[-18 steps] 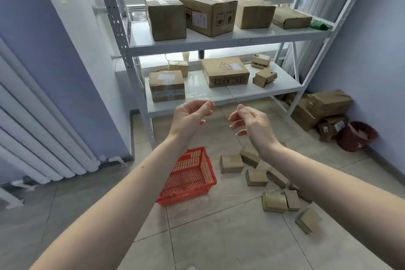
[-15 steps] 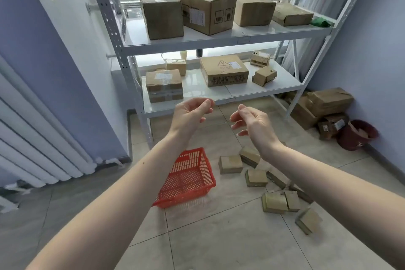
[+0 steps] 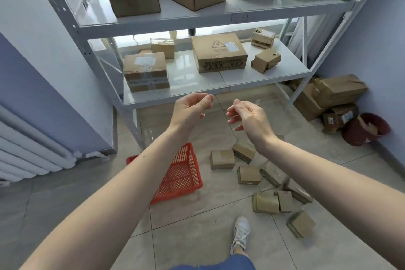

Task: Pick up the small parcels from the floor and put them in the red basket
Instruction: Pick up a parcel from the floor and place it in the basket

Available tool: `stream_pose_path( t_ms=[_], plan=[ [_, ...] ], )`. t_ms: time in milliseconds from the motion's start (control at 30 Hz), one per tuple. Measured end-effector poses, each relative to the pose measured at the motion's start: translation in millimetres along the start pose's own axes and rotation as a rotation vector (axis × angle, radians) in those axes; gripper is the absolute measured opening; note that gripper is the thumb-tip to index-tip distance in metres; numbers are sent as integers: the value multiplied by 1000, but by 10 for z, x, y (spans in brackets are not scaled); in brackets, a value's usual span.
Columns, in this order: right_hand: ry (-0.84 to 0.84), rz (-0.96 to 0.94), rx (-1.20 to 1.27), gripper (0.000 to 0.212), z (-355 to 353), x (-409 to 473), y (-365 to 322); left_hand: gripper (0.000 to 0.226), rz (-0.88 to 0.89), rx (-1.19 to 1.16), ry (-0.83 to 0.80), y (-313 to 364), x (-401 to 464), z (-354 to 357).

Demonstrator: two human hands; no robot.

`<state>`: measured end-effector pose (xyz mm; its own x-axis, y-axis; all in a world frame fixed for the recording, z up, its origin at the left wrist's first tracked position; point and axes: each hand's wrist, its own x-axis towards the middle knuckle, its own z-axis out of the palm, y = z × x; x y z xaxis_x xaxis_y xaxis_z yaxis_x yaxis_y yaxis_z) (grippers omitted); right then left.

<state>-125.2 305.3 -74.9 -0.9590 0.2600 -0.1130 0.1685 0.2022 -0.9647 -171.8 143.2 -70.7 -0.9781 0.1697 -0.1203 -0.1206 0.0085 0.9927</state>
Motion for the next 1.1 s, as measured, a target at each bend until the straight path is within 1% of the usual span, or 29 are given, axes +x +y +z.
stream_pose_path(
  t_ms=[133,267,400,500,667,800,933,1000,1100],
  plan=[
    [-56,25,-34,33,-357,626,221,15,-18,-20,64,-167,504,407],
    [-92,35,-85,34,-575,1212,550,15,-50,-33,123,-501,975,715],
    [-110,46,-126,30,-641,1722,1067,14,-90,-33,135,-1020,1386,909],
    [-96,56,-143,31,-622,2068,1575,17,-117,-30,134,-1542,1691,1000],
    [-74,96,-156,30,-504,2543,2673,20,-173,-6,121,-2697,2166,1103],
    [-89,162,-190,32,-353,2898,3742,33,-239,51,94,-3788,2505,1176],
    [-134,288,-293,48,-138,3167,4874,46,-355,97,69,-4963,2747,1243],
    [-154,358,-351,51,-49,3254,5402,55,-423,121,57,-5515,2809,1273],
    [-226,465,-437,59,84,3355,6082,63,-526,127,29,-6190,2885,1334]
  ],
)
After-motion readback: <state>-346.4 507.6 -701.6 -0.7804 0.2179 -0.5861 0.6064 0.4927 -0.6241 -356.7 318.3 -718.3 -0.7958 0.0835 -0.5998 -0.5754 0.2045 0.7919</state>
